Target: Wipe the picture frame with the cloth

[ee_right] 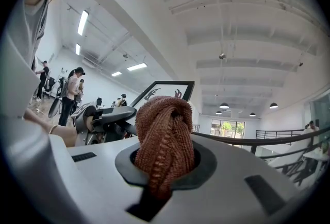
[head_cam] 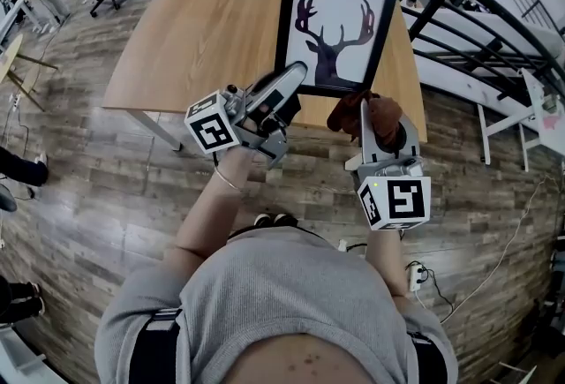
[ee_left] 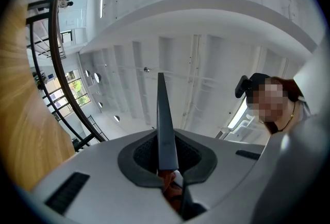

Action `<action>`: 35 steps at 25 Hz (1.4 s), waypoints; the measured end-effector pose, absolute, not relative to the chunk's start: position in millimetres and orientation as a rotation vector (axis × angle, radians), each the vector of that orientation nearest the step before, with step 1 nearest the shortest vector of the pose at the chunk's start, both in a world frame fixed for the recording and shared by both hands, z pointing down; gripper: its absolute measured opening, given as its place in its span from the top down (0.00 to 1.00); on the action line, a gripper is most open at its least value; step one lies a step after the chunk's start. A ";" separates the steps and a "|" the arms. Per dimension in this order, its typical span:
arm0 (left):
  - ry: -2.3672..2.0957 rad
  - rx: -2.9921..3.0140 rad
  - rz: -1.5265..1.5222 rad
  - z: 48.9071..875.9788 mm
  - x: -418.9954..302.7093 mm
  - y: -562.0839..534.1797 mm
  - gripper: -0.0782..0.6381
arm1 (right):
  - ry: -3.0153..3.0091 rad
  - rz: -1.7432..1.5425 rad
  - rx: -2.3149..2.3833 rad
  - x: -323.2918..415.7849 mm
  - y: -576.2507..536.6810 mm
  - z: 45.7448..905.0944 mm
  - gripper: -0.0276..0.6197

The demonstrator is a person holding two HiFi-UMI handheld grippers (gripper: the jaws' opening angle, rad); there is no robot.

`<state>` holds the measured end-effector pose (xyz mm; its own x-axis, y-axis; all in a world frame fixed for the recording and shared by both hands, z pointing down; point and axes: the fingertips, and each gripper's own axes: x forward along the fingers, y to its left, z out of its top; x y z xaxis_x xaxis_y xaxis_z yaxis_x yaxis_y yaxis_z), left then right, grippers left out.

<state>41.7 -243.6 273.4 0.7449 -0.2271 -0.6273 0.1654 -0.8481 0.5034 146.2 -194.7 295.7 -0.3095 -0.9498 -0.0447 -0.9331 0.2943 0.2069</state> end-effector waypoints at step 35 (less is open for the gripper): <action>-0.338 1.738 -0.694 557.2 31.6 -295.3 0.85 | -2.516 0.058 1.695 146.8 -204.7 378.6 0.89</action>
